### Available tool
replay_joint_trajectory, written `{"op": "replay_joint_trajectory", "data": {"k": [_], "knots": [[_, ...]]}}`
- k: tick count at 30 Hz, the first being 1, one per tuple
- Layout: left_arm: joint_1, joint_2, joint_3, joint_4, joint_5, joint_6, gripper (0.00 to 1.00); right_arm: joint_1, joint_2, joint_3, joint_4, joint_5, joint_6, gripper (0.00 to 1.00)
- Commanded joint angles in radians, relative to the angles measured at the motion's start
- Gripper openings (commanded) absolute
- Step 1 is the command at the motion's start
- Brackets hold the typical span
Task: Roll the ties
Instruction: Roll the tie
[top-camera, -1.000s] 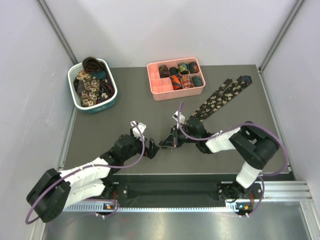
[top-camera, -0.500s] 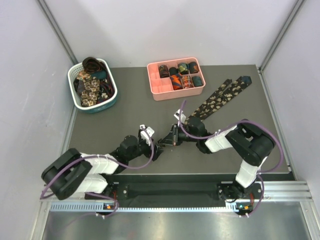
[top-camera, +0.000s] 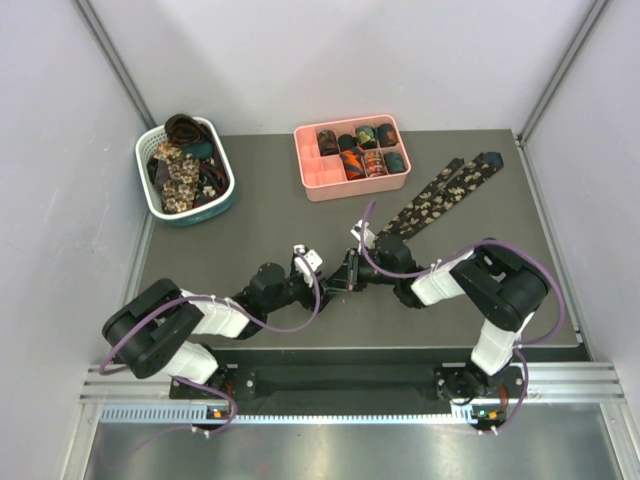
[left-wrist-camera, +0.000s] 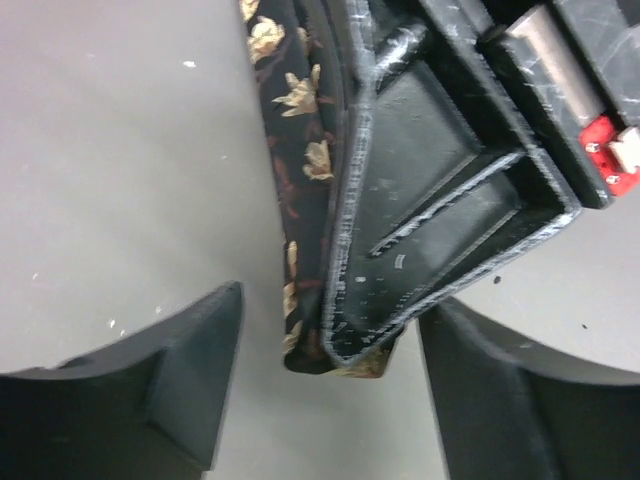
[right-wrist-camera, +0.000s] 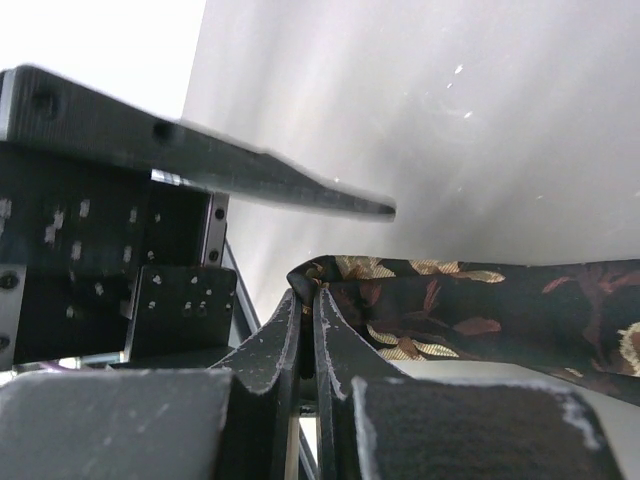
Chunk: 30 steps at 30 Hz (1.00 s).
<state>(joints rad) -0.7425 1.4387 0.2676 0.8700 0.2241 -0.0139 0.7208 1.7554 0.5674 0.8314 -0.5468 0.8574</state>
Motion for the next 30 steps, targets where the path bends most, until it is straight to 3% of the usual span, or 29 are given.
{"op": "replay_joint_trajectory", "data": {"k": [1,4,10,16,23,30], "knots": [[-0.005,0.009,0.053,0.031,0.026,0.043,0.72,-0.017,0.004,-0.006,0.055,-0.002,0.008,0.00],[-0.005,-0.003,0.059,-0.029,0.027,0.052,0.63,-0.026,0.003,-0.011,0.057,-0.004,0.008,0.00],[-0.021,-0.006,0.084,-0.134,0.006,0.087,0.57,-0.035,0.012,-0.001,0.044,-0.001,0.003,0.00],[-0.028,0.031,0.111,-0.164,-0.026,0.098,0.58,-0.047,0.013,0.012,-0.003,0.013,-0.032,0.00],[-0.028,0.075,0.177,-0.264,-0.046,0.095,0.46,-0.070,-0.005,0.032,-0.081,0.022,-0.090,0.00],[-0.029,0.068,0.209,-0.359,-0.130,0.077,0.40,-0.086,-0.031,0.063,-0.192,0.050,-0.179,0.00]]}}
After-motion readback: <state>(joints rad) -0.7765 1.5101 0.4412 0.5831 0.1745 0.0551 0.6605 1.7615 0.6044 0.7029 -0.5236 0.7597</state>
